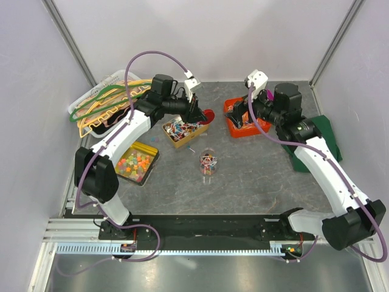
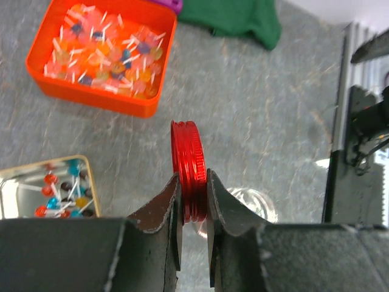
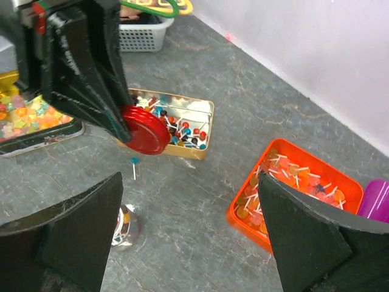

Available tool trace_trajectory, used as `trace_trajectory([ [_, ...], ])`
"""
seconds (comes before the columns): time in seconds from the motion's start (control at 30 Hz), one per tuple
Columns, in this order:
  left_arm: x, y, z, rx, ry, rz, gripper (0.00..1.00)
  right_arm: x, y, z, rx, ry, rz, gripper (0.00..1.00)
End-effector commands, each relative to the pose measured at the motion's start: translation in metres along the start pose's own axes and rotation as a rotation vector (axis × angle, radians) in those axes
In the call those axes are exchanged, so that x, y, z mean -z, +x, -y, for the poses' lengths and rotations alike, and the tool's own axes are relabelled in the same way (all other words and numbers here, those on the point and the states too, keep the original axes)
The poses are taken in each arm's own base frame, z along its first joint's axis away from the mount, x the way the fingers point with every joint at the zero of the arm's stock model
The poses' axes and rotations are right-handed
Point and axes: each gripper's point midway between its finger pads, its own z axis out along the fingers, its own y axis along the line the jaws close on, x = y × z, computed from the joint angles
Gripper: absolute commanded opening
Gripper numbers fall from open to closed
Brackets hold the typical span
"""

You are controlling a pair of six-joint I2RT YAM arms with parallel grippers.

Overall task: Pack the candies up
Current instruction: Close the bottle lid on the packing bottle.

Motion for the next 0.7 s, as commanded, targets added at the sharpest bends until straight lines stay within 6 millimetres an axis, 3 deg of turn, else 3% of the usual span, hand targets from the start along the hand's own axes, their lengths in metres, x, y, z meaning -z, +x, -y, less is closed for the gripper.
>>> trace_trajectory([
  [0.0,0.005,-0.039,0.018,0.006,0.097,0.115,0.02,0.007,-0.004,-0.028,0.029,-0.15,0.042,0.98],
  [0.07,0.001,-0.037,0.02,0.037,0.123,0.113,0.02,0.003,0.007,-0.038,0.065,-0.225,0.009,0.98],
  [0.2,-0.009,-0.028,0.022,0.123,0.185,0.097,0.02,0.0,0.005,-0.03,0.153,-0.118,0.022,0.95],
  [0.37,-0.013,-0.024,0.024,0.182,0.227,0.094,0.02,-0.001,0.016,-0.035,0.302,-0.088,-0.021,0.98],
  [0.5,-0.012,-0.027,0.03,0.236,0.277,0.1,0.02,-0.008,0.039,-0.051,0.45,-0.118,-0.13,0.98],
  [0.53,-0.011,-0.029,0.029,0.241,0.287,0.105,0.02,-0.01,0.053,-0.066,0.486,-0.143,-0.154,0.98],
  [0.67,-0.007,-0.03,0.033,0.294,0.35,0.107,0.02,-0.018,0.068,-0.056,0.558,-0.032,-0.176,0.98],
])
